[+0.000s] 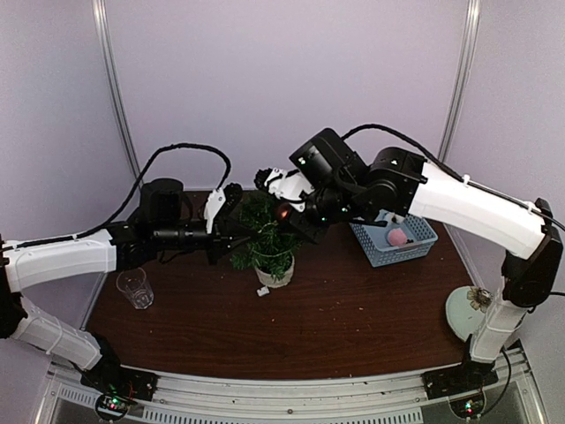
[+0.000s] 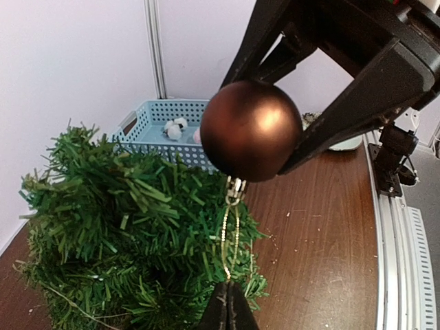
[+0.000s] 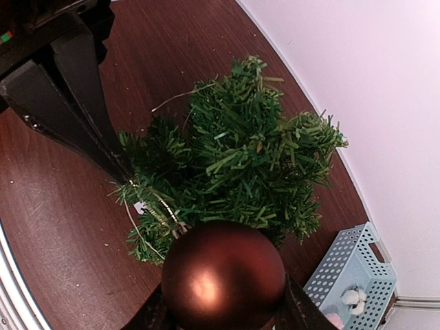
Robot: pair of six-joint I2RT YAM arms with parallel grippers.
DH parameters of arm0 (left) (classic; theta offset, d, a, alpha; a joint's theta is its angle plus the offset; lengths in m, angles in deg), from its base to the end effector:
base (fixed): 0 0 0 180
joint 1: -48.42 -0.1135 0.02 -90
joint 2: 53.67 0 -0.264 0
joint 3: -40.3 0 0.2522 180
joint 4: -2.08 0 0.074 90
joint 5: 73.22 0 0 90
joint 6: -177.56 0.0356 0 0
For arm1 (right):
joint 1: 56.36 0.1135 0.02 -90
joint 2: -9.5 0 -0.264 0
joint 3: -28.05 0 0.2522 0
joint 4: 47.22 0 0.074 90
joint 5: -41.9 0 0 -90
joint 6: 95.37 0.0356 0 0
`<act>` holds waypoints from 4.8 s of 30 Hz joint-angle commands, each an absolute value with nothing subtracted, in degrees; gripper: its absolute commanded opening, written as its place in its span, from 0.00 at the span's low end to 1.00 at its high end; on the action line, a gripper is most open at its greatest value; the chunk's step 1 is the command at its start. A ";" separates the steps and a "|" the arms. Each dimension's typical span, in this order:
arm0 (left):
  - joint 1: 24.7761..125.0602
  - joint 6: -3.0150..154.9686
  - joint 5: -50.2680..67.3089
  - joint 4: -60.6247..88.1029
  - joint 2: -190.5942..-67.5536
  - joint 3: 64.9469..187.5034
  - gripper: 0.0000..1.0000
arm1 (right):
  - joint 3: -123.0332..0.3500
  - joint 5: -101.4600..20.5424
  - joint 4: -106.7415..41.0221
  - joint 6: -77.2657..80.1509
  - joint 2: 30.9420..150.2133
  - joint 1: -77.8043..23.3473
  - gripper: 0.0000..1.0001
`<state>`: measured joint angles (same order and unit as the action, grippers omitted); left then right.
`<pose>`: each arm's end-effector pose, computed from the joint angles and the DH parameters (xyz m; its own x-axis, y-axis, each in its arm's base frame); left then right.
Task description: Decorate the small christmas tree
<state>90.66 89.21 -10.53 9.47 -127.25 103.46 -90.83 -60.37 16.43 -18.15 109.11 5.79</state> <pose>0.2067 -0.2097 0.2888 -0.1998 0.2160 -0.9557 0.9268 0.3581 -0.1129 0.1842 0.3324 0.3809 -0.1432 -0.7338 -0.6641 -0.8457 0.4394 -0.3031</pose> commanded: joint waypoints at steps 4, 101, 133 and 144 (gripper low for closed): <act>92.05 90.25 -11.13 8.12 -126.68 105.04 0.00 | -86.26 -61.15 15.26 -14.15 104.40 7.02 0.32; 93.86 88.00 5.36 17.56 -137.15 112.46 0.00 | -81.60 -64.68 9.37 -6.51 108.77 5.79 0.32; 93.86 88.35 4.03 15.49 -133.37 111.28 0.21 | -70.07 -58.78 5.78 -7.55 97.99 7.37 0.87; 93.86 88.00 4.21 17.67 -131.10 110.38 0.36 | -67.51 -57.29 3.81 -8.23 95.53 7.30 0.88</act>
